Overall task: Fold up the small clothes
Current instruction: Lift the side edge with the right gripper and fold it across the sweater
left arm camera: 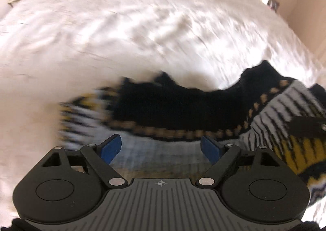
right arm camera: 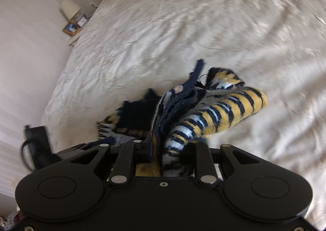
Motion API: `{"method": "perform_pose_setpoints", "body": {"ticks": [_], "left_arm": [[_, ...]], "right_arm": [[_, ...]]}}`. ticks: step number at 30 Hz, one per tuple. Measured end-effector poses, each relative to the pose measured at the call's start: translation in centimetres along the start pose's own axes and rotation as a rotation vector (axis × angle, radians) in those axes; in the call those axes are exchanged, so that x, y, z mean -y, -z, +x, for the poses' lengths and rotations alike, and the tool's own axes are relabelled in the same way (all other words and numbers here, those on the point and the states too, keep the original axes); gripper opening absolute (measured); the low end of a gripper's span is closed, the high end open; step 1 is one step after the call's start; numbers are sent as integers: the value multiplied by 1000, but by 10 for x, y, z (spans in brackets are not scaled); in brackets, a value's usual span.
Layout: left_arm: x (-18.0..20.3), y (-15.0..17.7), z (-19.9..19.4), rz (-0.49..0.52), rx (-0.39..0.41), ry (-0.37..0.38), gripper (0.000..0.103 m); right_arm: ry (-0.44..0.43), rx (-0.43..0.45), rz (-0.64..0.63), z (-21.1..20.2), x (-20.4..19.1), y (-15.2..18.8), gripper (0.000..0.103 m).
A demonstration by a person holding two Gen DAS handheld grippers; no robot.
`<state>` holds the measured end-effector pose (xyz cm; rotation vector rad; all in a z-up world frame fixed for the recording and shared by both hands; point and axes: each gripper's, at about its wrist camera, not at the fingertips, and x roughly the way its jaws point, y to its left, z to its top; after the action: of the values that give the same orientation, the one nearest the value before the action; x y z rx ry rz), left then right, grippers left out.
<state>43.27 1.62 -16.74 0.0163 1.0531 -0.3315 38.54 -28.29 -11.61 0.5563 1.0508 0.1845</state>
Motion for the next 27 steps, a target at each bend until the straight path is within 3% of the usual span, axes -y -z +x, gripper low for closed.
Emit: {"method": "perform_pose_setpoints", "body": {"ticks": [4,11,16,23,27], "left_arm": [[-57,12,-28,-48,14,-29,85],[-130,33,-44,-111,-37,-66,85],[-154,47,-45,-157,-68,-60,85],[-166,57,-49,-212,-74,-32,85],[-168,60,-45,-242,-83,-25,85]], "right_arm": [[8,-20,-46,23,-46,5,31],[37,-92,-87,87,-100,20,31],[98,-121,-117,121,-118,29,31],[176,-107,-208,113,-142,33,30],[207,-141,-273,137,-159,42,33]]}}
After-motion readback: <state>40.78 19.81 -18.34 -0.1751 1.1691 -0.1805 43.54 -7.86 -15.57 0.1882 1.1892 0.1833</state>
